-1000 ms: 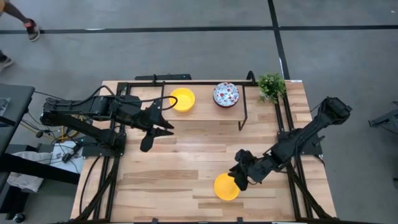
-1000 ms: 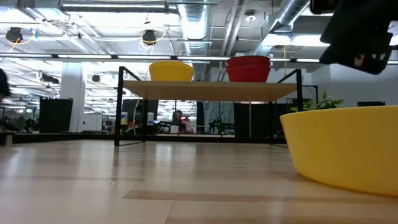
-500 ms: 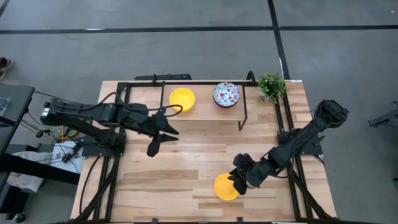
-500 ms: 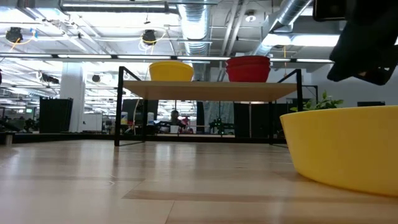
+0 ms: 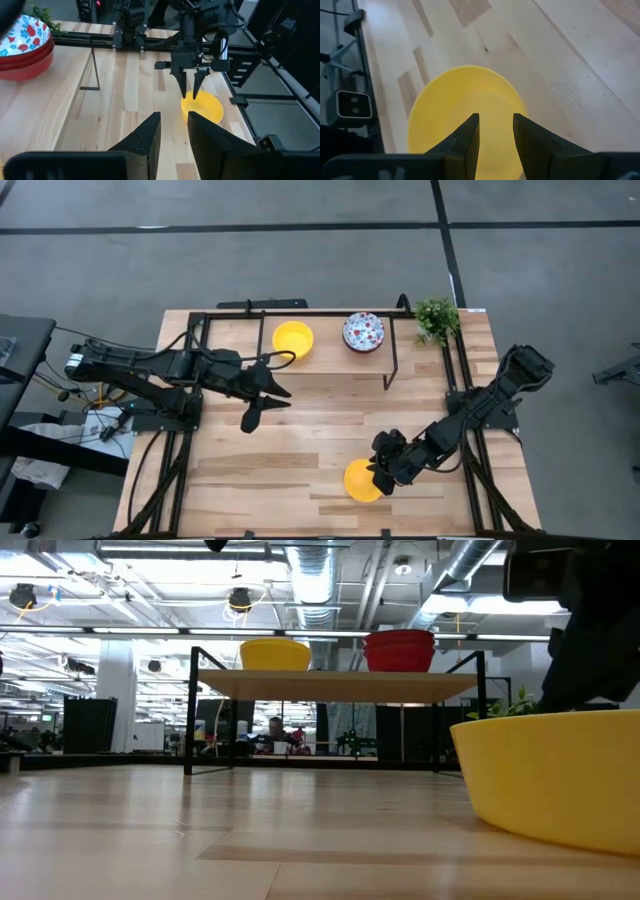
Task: Pick & Place Mini bowls
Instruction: Stack the yellow bowl on top of the yellow bowl on the shelf
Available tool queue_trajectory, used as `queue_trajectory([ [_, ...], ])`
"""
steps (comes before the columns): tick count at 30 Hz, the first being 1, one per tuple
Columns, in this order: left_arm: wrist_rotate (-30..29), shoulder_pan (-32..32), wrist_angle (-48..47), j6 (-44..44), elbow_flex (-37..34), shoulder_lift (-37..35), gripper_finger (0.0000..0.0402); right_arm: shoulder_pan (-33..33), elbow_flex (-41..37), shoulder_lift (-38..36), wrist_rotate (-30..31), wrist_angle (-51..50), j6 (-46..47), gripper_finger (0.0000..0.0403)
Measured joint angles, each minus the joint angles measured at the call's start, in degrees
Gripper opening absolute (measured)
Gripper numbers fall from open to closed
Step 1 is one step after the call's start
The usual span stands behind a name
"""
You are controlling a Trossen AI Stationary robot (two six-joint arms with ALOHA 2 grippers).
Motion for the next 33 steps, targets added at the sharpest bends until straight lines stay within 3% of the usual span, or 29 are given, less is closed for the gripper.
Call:
queue_trajectory([
  [7, 0.0, 0.0, 0.5, 0.0, 0.0, 0.0, 0.0097, 0.0, 0.0, 0.0, -0.2, -0.1, -2.2, 0.0109],
  [13, 0.0, 0.0, 0.9, 0.0, 0.0, 0.0, 0.0097, 0.0, 0.0, 0.0, -1.4, -0.2, -13.1, 0.0109],
  [33, 0.0, 0.0, 2.0, 0.0, 0.0, 0.0, 0.0097, -2.3, -0.2, -0.1, -1.4, -3.2, -13.5, 0.0109],
])
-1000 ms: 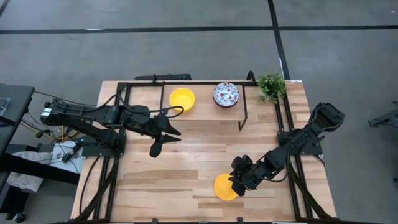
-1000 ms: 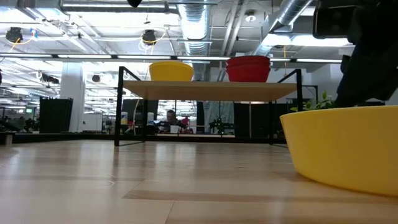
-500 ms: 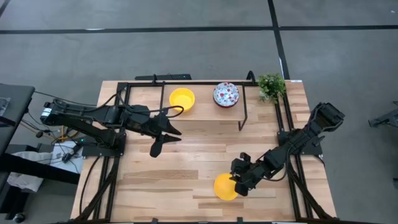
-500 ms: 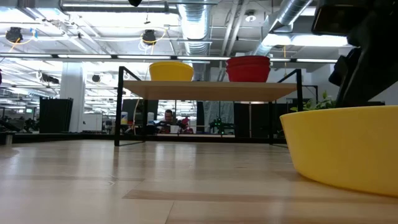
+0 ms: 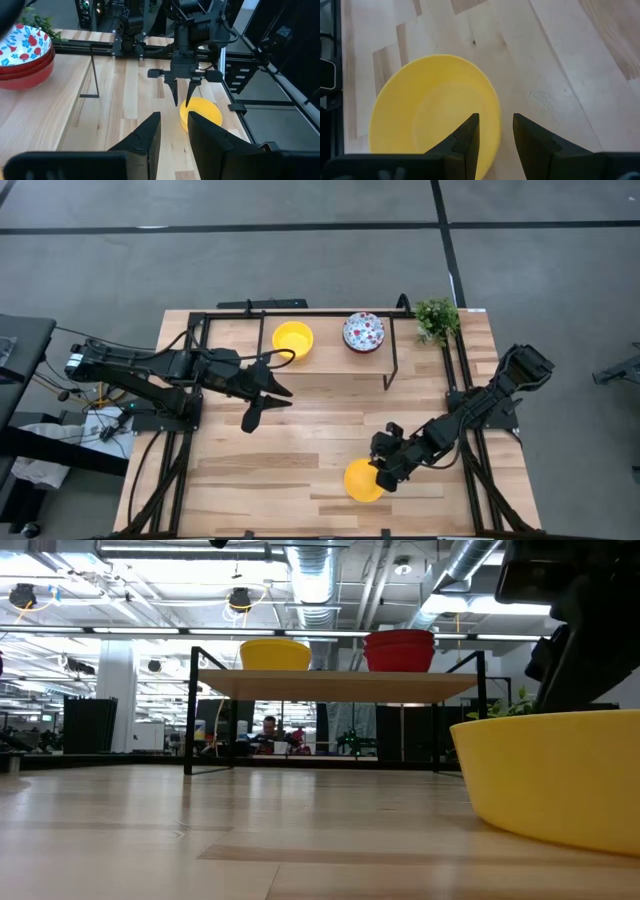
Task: Pick & Place Mini bowls
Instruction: Stack the yellow bowl on top of the yellow bowl on the shelf
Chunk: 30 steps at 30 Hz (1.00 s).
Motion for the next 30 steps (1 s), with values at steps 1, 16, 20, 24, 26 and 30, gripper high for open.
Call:
queue_trajectory([
  [1, 0.0, 0.0, 0.1, 0.0, 0.0, 0.0, 0.0097, 0.0, -0.2, 0.0, 0.0, 0.2, 0.0, 0.0109],
  [16, 0.0, 0.0, 0.6, 0.0, 0.0, 0.0, 0.0097, -0.3, -0.4, 0.0, -2.9, 0.3, -0.1, 0.0109],
  [20, 0.0, 0.0, 0.6, 0.0, 0.0, 0.0, 0.0097, -0.9, -0.4, 1.4, -4.9, 0.3, -0.5, 0.0109],
  [24, 0.0, 0.0, 0.9, 0.0, 0.0, 0.0, 0.0097, -1.7, -0.4, 3.5, -6.2, 1.1, -0.5, 0.0109],
  [26, 0.0, 0.0, 1.0, 0.0, 0.0, 0.0, 0.0097, -2.2, 0.0, 4.6, -6.6, 1.7, 0.4, 0.0109],
  [30, 0.0, 0.0, 1.3, 0.0, 0.0, 0.0, 0.0097, -2.8, 0.7, 5.5, -7.7, 2.3, 0.5, 0.0107],
])
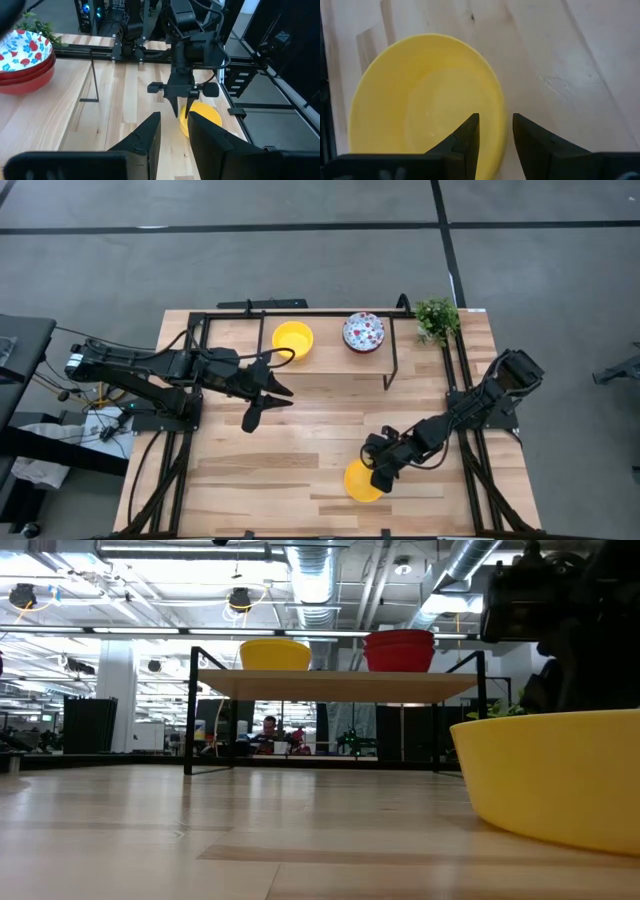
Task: Pick & Place Mini bowls
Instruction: Stack the yellow bowl on top of the yellow bowl on the shelf
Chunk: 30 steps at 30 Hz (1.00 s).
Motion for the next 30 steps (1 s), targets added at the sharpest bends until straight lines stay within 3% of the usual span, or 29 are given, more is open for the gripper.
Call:
queue_trajectory([
  [5, 0.0, 0.0, 0.3, 0.0, 0.0, 0.0, 0.0097, -0.2, 0.3, -0.2, -1.5, -0.2, 0.0, 0.0083],
  [13, 0.0, 0.0, 0.6, 0.4, 0.0, 0.0, 0.0097, -0.2, 0.3, -0.3, -4.6, -0.3, 0.6, 0.0006],
  [18, 0.0, 0.0, 0.6, 1.1, 0.0, 0.0, 0.0097, -0.2, 0.3, -0.3, -4.7, -0.2, 2.8, 0.0008],
  [30, 0.0, -0.5, 0.9, 13.1, 0.0, 1.0, 0.0097, -3.1, 5.9, -0.6, -4.8, -3.2, 3.0, 0.0003],
])
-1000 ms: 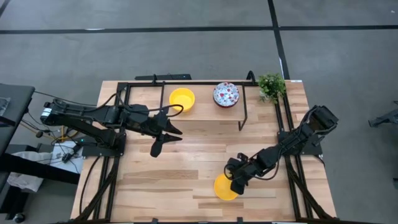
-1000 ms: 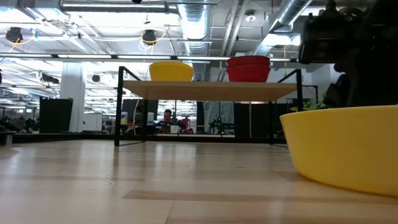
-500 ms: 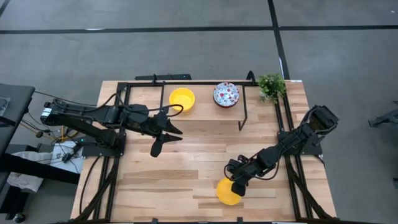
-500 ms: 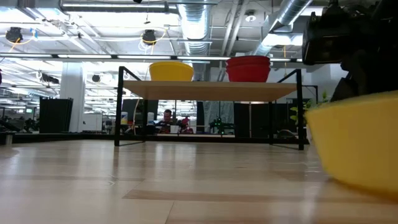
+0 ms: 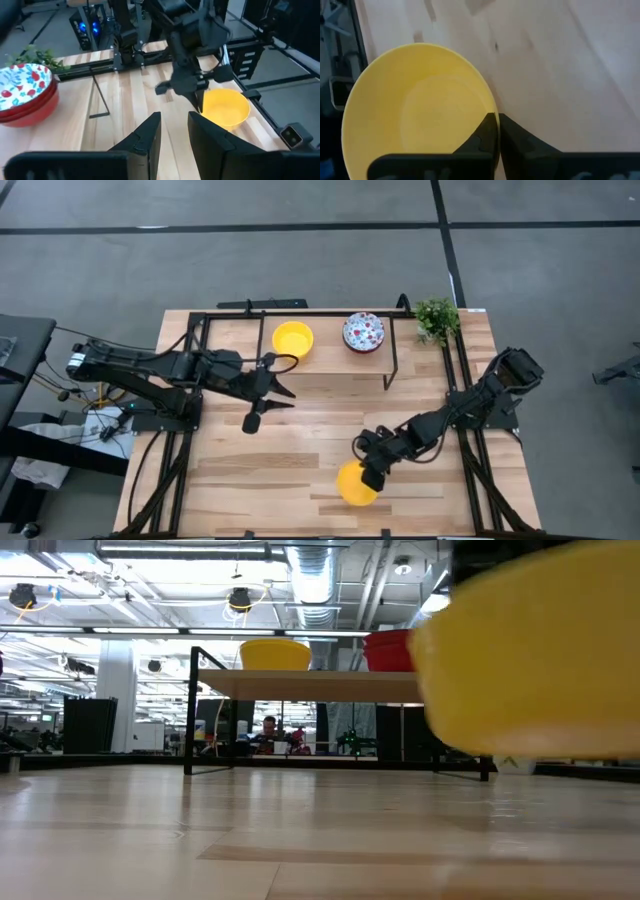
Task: Pick & Place Mini bowls
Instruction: Stack the yellow bowl on top of the yellow bowl on the shelf
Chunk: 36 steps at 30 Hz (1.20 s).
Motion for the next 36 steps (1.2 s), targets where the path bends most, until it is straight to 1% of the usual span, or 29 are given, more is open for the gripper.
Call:
queue_trajectory([
  [3, 0.1, -0.2, -0.5, 1.6, 0.0, 0.7, 0.0097, -2.2, 3.1, 0.0, -0.1, -2.9, -1.5, 0.0001],
  [8, 0.5, -2.1, -2.1, 9.0, 0.0, 2.2, 0.0097, -7.1, 7.9, -0.1, 0.1, -6.9, -3.1, 0.0001],
  [12, 1.1, -3.8, -6.1, 15.3, 0.0, 4.5, 0.0097, -11.3, 10.5, -0.1, 0.1, -8.9, -3.1, 0.0001],
  [18, 1.0, -4.5, -11.4, 17.2, 0.0, 9.2, 0.0097, -16.6, 11.7, -0.1, 0.1, -9.1, -3.1, 0.0001],
  [20, -0.1, -4.5, -12.4, 19.2, 0.0, 11.1, 0.0097, -18.0, 11.7, 0.1, 0.1, -9.0, -3.1, 0.0001],
  [24, -3.3, -4.6, -12.3, 24.4, 0.0, 14.7, 0.0097, -19.8, 11.7, 1.1, 0.0, -7.7, -2.6, 0.0001],
  [26, -3.6, -4.6, -12.3, 26.2, 0.0, 16.4, 0.0097, -20.3, 11.7, 1.8, 0.0, -6.8, -2.6, 0.0001],
  [31, -3.7, -4.6, -11.9, 26.6, 0.0, 18.6, 0.0097, -21.1, 11.7, 2.7, 0.6, -6.4, -2.9, 0.0000],
  [33, -3.7, -4.6, -11.9, 26.6, 0.0, 18.7, 0.0097, -21.1, 11.9, 3.9, 0.8, -5.0, -3.0, 0.0000],
  [36, -3.7, -4.6, -11.0, 26.9, 0.0, 18.7, 0.0097, -21.1, 11.6, 5.6, 0.7, -6.0, -3.0, 0.0000],
])
